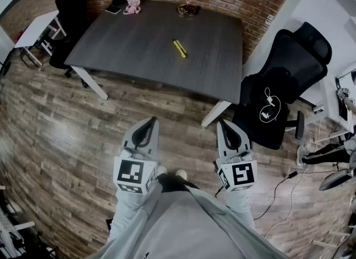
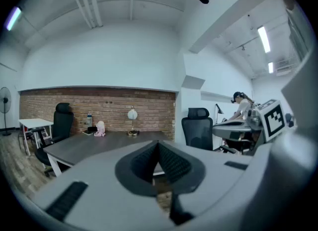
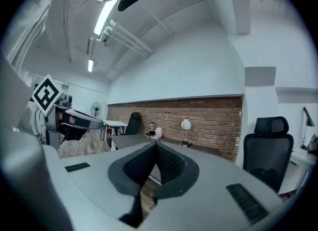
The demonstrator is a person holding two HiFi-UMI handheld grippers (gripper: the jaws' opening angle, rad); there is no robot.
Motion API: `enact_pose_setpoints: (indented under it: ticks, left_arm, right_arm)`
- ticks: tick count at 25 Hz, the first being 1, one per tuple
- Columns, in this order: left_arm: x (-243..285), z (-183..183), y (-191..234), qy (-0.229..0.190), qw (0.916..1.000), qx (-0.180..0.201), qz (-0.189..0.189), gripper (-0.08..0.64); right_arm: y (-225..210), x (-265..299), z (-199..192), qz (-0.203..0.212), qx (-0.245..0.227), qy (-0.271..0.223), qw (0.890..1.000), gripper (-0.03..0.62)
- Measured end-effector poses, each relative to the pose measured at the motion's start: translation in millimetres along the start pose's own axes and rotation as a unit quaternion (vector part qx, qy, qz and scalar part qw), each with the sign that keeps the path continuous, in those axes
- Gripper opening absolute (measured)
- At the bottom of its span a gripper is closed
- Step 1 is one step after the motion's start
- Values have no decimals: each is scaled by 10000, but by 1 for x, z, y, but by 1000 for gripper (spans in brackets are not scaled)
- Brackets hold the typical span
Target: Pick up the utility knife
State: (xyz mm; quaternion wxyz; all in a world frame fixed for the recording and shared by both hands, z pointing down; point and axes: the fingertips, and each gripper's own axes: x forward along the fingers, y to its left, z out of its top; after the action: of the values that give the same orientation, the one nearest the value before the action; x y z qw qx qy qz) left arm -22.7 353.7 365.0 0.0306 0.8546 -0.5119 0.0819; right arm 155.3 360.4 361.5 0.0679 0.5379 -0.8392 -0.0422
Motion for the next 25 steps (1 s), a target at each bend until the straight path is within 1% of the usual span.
enact_pose_setpoints:
  ticks: [9,15,20,25]
  left_arm:
    - [-9,-4,-6,-38,9997,-27,224,20]
    - [-5,-6,-9,-17,9996,-60,267,20]
    - [18,-13,4,36,9996,-114,246,20]
    - [52,-14,43,67,9996,-161,234,20]
  right_arm:
    - [-3,-14,-1,34,160,-163,9997,17]
    - [-8,-13,-7,82,274,-104,9995,17]
    - [-12,14,-14,151,352,-48,9993,17]
    - [-16,67,-14,169,360,7,9992,17]
